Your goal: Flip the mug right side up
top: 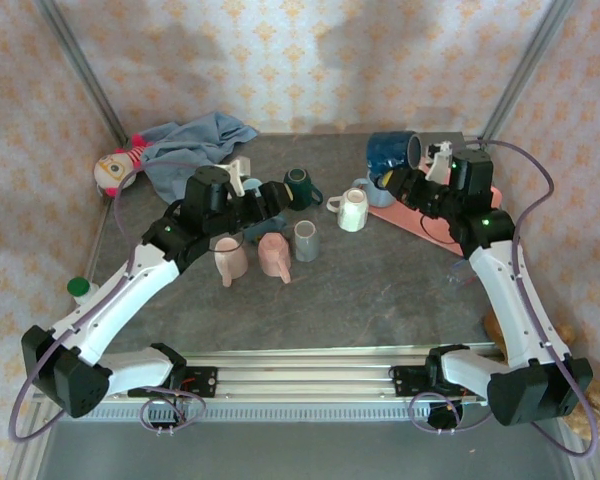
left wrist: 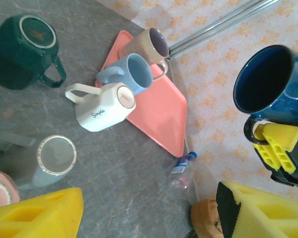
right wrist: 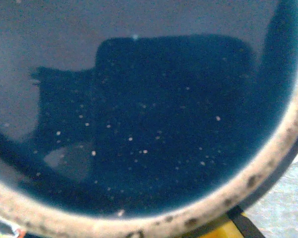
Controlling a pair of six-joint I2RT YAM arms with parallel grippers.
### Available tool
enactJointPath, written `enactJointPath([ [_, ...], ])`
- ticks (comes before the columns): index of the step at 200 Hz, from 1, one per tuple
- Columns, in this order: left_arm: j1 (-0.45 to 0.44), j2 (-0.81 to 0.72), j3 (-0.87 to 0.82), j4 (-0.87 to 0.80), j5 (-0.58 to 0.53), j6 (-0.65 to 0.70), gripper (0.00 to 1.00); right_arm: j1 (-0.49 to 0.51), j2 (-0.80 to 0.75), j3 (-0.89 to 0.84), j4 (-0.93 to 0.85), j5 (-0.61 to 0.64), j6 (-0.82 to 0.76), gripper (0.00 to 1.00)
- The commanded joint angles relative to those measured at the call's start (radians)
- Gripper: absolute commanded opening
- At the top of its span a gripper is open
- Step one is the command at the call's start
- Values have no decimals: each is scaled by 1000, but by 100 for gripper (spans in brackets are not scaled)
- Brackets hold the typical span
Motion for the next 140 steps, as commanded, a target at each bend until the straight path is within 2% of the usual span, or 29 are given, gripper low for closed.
enactJointPath([
  [1,10,23,41,77,56,-98,73,8,-7,39,184,-59,164,0],
  [43,10,26,45,197,65,-247,75,22,7,21,271,-64,274,0],
  [95,8,11,41,279,62,-318,74,48,32,33,327,-81,330,0],
  [140,-3,14,90,248,30,-353,73,119,66,76,345,-71,332,0],
])
